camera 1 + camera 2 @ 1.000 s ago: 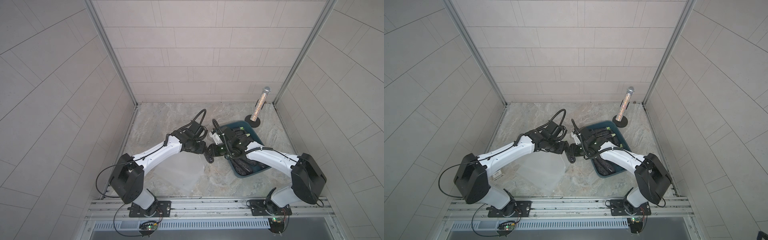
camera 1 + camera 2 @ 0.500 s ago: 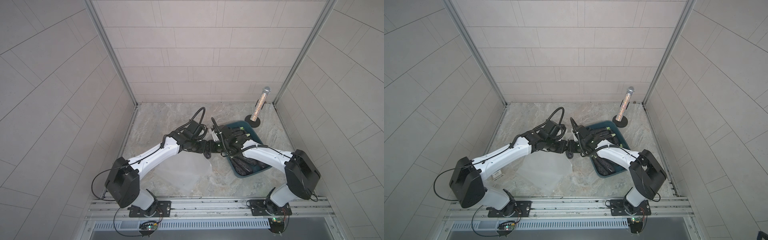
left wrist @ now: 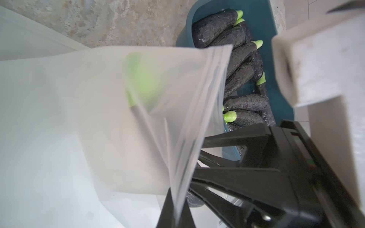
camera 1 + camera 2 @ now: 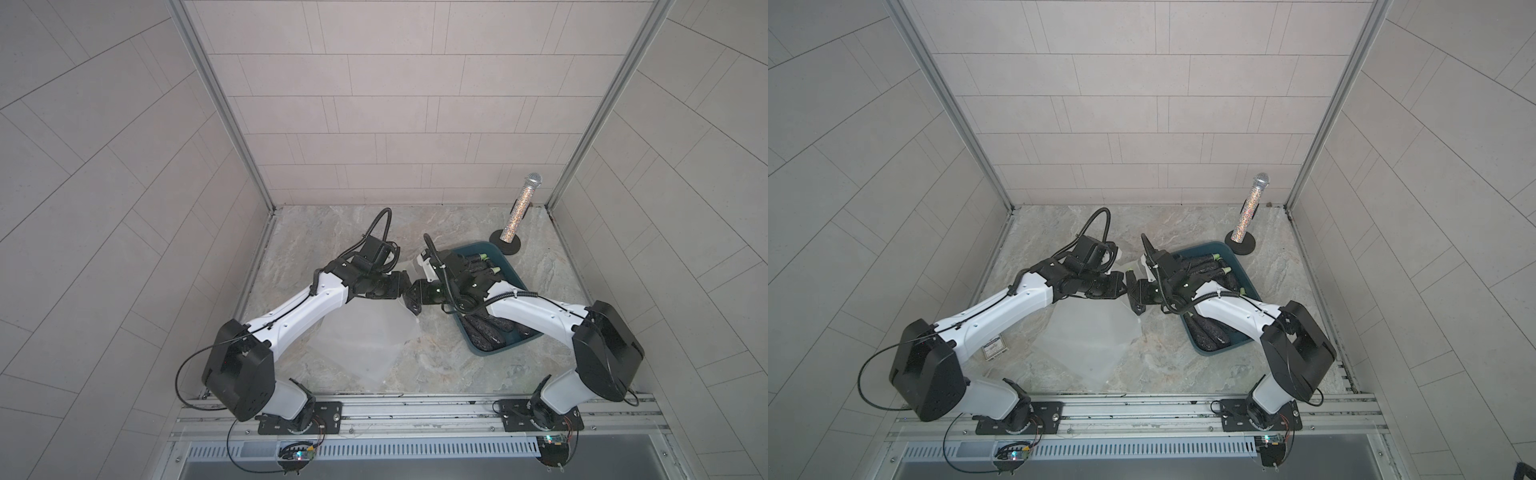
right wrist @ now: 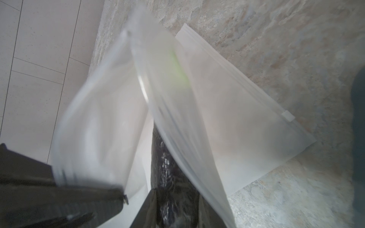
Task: Place the eggplant in a zip-top bag and seal the zipper
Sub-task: Place the eggplant in the zipper food storage bag.
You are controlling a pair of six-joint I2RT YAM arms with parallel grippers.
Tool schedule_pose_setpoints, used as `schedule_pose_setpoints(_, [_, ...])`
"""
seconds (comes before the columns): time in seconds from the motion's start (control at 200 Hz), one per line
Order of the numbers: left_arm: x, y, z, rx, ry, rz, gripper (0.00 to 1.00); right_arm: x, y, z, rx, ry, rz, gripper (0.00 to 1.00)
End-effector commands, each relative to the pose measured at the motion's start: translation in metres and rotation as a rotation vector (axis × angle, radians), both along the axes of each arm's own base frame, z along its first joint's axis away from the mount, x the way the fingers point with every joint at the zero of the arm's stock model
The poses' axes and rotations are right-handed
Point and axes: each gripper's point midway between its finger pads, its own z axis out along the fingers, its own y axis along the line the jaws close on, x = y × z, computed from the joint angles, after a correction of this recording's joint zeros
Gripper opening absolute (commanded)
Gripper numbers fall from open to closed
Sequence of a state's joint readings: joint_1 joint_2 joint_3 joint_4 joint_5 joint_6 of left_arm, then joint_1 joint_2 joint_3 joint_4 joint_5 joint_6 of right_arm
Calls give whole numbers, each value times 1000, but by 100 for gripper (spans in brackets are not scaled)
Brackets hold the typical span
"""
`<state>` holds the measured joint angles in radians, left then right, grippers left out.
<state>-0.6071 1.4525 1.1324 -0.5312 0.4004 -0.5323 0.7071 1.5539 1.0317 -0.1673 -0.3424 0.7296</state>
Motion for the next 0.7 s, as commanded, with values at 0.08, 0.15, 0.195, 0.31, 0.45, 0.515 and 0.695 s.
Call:
schedule_pose_setpoints(0.08, [-4,-10,16,-96,-7,-19,0,1,12,-5,13,-13,27,32])
schedule_pose_setpoints(0.15, [-6,-13,17,-118,3,-21,0,6,18,-5,24,-23,25,32])
schedule_pose_setpoints(0.195, [-8,-15,18,-133,9,-23,0,9,22,-5,36,-31,23,32])
schedule_pose_setpoints(0.31, [-9,-15,20,-146,10,-21,0,17,32,-3,76,-62,21,32])
schedule_pose_setpoints(0.45, [-10,-14,27,-154,-5,-25,0,22,42,-5,112,-74,22,32])
schedule_pose_setpoints(0.515, [-11,-14,30,-163,-11,-30,0,24,45,-7,127,-75,18,33])
schedule_pose_setpoints(0.695, [-11,-10,32,-153,-16,-22,0,26,51,-8,160,-71,23,43])
